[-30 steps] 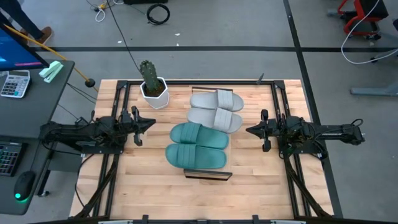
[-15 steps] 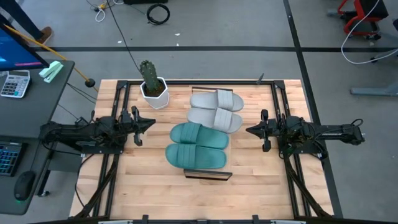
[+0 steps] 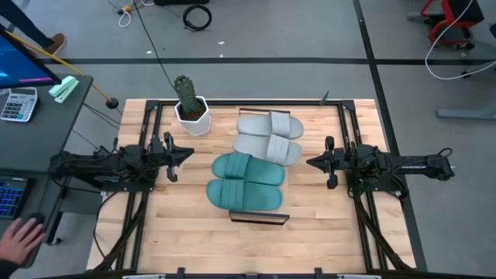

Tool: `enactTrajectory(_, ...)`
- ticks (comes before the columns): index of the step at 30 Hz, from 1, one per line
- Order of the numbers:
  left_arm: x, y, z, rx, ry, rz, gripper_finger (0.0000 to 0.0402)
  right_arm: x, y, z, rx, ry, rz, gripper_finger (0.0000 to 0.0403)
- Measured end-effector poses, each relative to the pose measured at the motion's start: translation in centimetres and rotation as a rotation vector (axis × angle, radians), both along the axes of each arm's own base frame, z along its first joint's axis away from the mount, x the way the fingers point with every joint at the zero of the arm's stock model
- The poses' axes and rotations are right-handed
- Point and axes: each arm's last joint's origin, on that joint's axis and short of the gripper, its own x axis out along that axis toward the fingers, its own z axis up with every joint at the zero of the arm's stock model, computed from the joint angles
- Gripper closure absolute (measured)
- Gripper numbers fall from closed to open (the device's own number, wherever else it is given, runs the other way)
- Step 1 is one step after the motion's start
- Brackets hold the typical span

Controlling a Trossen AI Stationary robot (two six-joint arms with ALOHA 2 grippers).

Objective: Pick and place slides into the shelf
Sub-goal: Return to Home Position

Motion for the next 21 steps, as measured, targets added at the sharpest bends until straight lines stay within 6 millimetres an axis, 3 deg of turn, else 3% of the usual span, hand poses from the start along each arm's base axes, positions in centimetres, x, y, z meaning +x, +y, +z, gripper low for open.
enactTrajectory(11,0.00,0.00,0.00,0.000,0.000,0.000,0.0378,0.00,0.00,-0.01,0.000,0.000,0.000,0.0386)
enactTrajectory(21,0.00,0.00,0.00,0.000,0.000,0.000,0.0363,0.00,0.00,-0.01,0.000,0.000,0.000,0.0386)
